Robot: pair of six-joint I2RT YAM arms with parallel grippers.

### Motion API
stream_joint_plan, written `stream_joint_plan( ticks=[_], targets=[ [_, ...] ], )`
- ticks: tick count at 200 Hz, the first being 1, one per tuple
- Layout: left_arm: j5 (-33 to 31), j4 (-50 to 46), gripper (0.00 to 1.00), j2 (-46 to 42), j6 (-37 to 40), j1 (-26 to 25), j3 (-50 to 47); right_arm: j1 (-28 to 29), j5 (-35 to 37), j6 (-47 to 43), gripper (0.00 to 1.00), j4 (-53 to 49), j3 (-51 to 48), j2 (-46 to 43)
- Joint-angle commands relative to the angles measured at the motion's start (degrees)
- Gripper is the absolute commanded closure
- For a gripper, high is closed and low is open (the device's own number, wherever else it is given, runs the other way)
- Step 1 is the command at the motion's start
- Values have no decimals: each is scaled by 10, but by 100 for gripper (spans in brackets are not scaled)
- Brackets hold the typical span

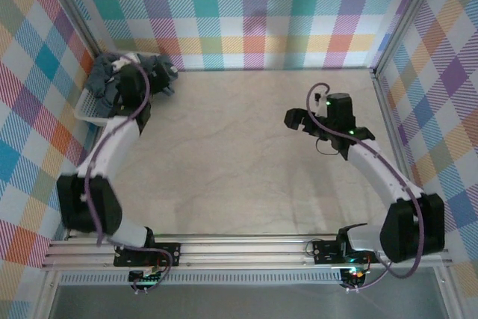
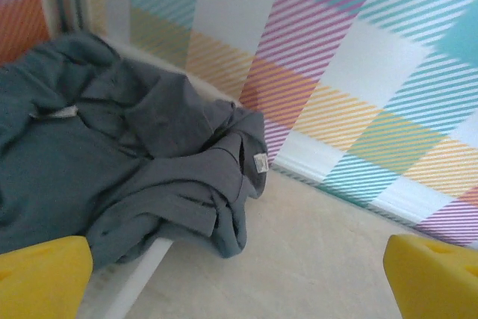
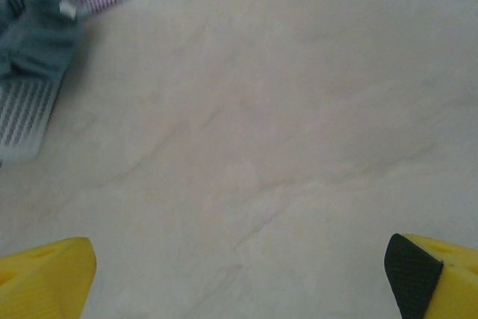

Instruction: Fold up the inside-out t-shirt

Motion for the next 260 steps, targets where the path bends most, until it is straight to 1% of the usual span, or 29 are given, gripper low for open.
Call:
stream_joint_plan(
  ticks=[1, 29, 34, 41, 48, 52, 53, 58, 66, 79, 81, 86, 102, 112, 134, 155, 172, 196, 206, 214, 224, 231, 240, 252, 260],
  targets=[
    [64, -164, 0, 122, -37, 37, 98, 8, -59, 6, 0, -40, 36, 30],
    [144, -188, 0, 245, -29, 65, 241, 15, -84, -9, 0, -39, 52, 61],
    [153, -193, 4, 263, -29, 68, 261, 15, -85, -12, 0, -42, 55, 65],
    [162, -197, 14, 285, -26, 72, 288, 16, -87, -14, 0, -44, 57, 70],
    [165, -204, 30, 304, -21, 75, 313, 16, -88, -17, 0, -47, 61, 74],
    [167, -210, 43, 314, -16, 75, 327, 16, -90, -19, 0, -49, 63, 76],
    [167, -212, 45, 316, -16, 75, 330, 16, -91, -19, 0, -50, 63, 77],
    [167, -225, 59, 328, -9, 75, 348, 16, -93, -20, 0, -51, 64, 79],
    [162, -245, 76, 343, 0, 76, 376, 16, -94, -22, 0, -55, 67, 82],
    [148, -271, 92, 358, 7, 76, 404, 16, -94, -21, 0, -57, 71, 84],
    [147, -273, 93, 359, 8, 77, 406, 16, -95, -21, 0, -57, 71, 84],
    [143, -277, 100, 360, 9, 78, 410, 16, -97, -20, 0, -56, 72, 84],
    [132, -283, 100, 351, 13, 79, 412, 16, -99, -13, 0, -54, 75, 82],
    [136, -285, 100, 331, 17, 79, 410, 16, -99, -7, 0, -54, 76, 81],
    [172, -271, 100, 258, 14, 75, 408, 20, -102, 7, 0, -54, 84, 75],
    [213, -275, 100, 176, 11, 53, 450, 28, -100, 18, 0, -50, 93, 65],
    [234, -307, 100, 127, 18, 12, 530, 36, -99, 34, 0, -37, 93, 52],
    [257, -377, 100, 100, 37, -91, 702, 47, -99, 58, 0, -20, 87, 26],
    [262, -381, 100, 82, 48, -134, 724, 52, -93, 62, 0, -12, 81, 14],
    [266, -380, 100, 61, 44, -159, 714, 55, -83, 66, 0, -4, 73, 5],
    [276, -376, 100, 28, 31, -174, 676, 56, -73, 71, 0, 2, 68, -2],
    [285, -364, 100, 3, 20, -180, 623, 56, -66, 72, 0, 0, 68, -4],
    [284, -336, 100, -39, 11, -183, 534, 56, -62, 72, 0, -5, 71, -5],
    [252, -294, 100, -89, 8, -184, 402, 56, -63, 74, 0, -8, 75, -4],
    [204, -280, 100, -114, 13, -184, 330, 56, -63, 75, 0, -10, 75, -3]
  ],
)
